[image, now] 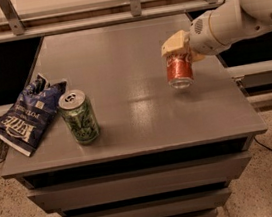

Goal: Place coke can upright

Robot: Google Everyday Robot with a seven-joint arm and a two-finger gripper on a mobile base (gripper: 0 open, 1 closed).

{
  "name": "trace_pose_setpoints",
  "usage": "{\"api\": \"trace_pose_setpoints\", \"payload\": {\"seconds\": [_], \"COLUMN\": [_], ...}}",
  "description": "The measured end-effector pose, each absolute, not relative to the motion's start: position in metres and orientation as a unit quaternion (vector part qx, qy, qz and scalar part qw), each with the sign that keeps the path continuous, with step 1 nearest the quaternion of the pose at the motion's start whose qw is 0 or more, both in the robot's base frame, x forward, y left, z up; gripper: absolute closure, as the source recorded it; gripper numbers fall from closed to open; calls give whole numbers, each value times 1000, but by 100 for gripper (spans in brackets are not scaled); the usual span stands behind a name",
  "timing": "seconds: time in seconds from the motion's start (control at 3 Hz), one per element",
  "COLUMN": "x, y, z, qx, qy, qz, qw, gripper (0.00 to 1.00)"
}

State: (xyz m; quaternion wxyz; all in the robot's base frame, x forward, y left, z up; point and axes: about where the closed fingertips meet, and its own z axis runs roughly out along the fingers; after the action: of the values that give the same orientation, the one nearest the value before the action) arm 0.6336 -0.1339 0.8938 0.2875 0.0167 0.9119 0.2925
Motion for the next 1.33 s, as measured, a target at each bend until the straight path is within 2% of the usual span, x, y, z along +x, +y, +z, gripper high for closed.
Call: {"api": "trace_pose_setpoints", "payload": {"seconds": [1.33], "x": [632], "y": [-125], "z": [918], "qx": [-95], "qy": [850], "qz": [309], "qw": [416], "gripper": [100]}}
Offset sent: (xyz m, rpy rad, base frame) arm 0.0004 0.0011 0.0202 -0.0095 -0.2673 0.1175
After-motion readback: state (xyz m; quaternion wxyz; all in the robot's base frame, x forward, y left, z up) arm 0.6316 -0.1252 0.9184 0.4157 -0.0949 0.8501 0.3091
